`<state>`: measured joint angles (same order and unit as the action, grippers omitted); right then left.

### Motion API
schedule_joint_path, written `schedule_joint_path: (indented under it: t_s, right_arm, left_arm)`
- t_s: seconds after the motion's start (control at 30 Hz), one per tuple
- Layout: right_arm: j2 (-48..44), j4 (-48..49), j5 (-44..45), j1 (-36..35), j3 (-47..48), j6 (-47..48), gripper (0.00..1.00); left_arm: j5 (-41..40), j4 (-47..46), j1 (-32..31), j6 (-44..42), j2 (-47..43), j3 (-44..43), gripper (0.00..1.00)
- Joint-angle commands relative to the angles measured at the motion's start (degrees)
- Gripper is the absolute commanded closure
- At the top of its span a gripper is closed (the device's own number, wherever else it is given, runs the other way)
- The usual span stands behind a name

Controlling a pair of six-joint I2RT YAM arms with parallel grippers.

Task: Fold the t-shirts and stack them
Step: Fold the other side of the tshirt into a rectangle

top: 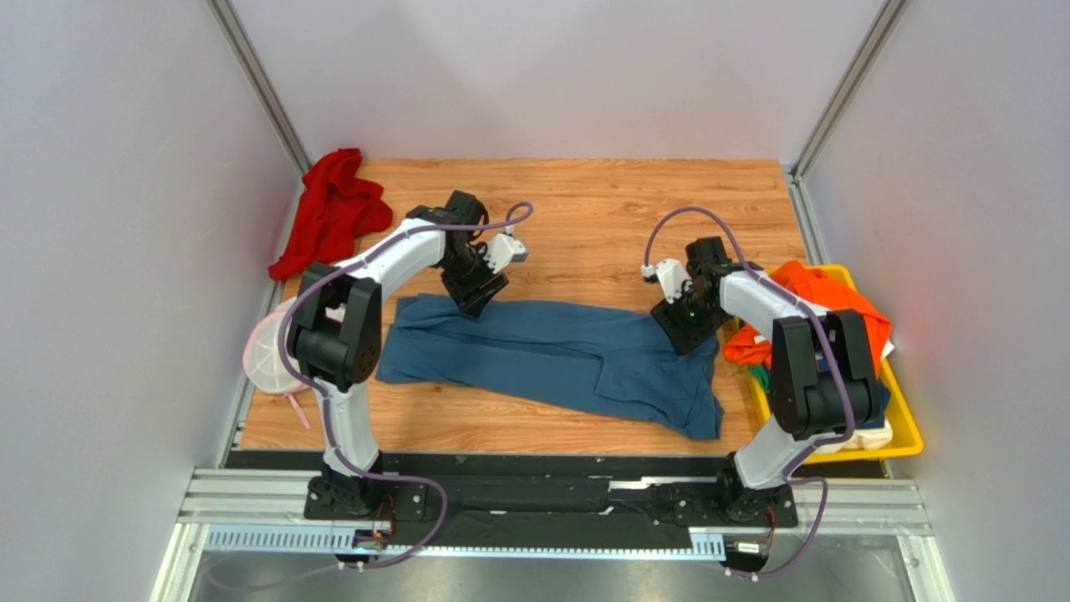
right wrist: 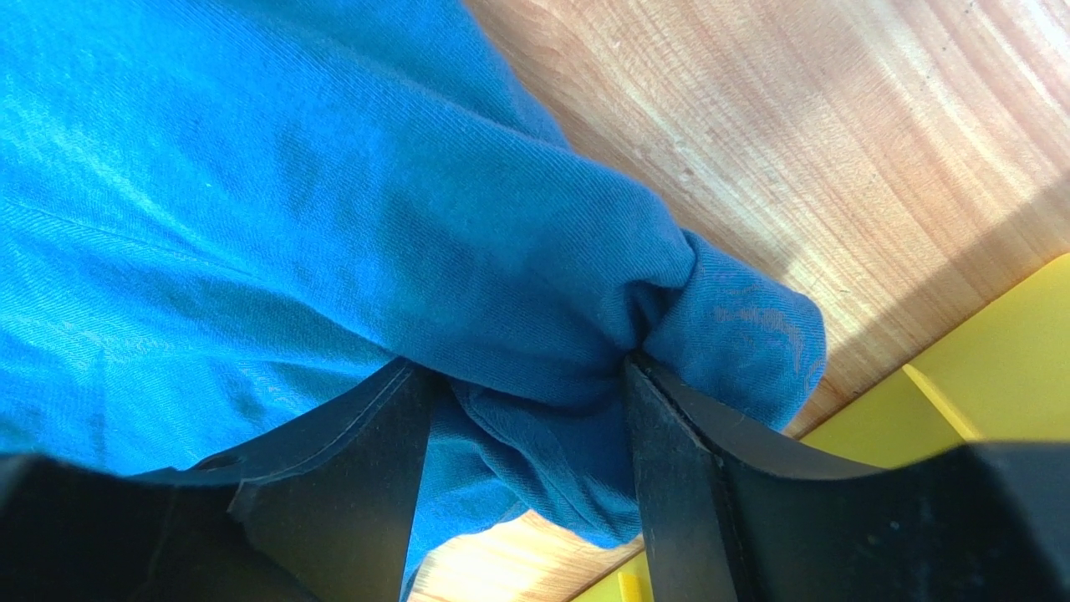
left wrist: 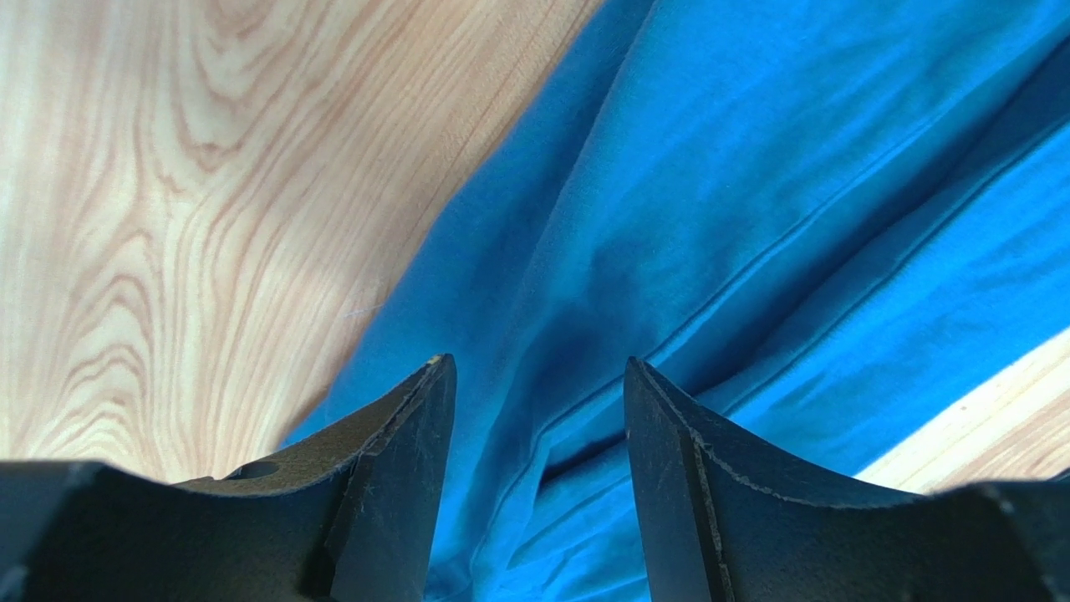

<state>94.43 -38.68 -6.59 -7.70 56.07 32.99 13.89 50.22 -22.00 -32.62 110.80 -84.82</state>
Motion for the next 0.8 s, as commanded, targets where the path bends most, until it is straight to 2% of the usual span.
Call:
schedule_joint_path:
  t_s: [0.0,0.4,0.77]
  right_arm:
    - [-1.4,1.1,-0.1,0.0,-1.0,0.3,0.4]
    - [-1.6,1.2,-0.4,0.1,-1.3,0.3,0.4]
    - [-2.1,1.2,-0.4,0.1,-1.8,0.5,0.4]
  left_arm:
    - [-0.4,-0.8,-0.1,0.6,1.1,-1.6,0.4]
    - [-1.1,-1.6,-0.2,0.9,2.1,-0.4,0.42]
    - [-1.8,-3.0,-0.5,1.3,0.0,5.4,0.44]
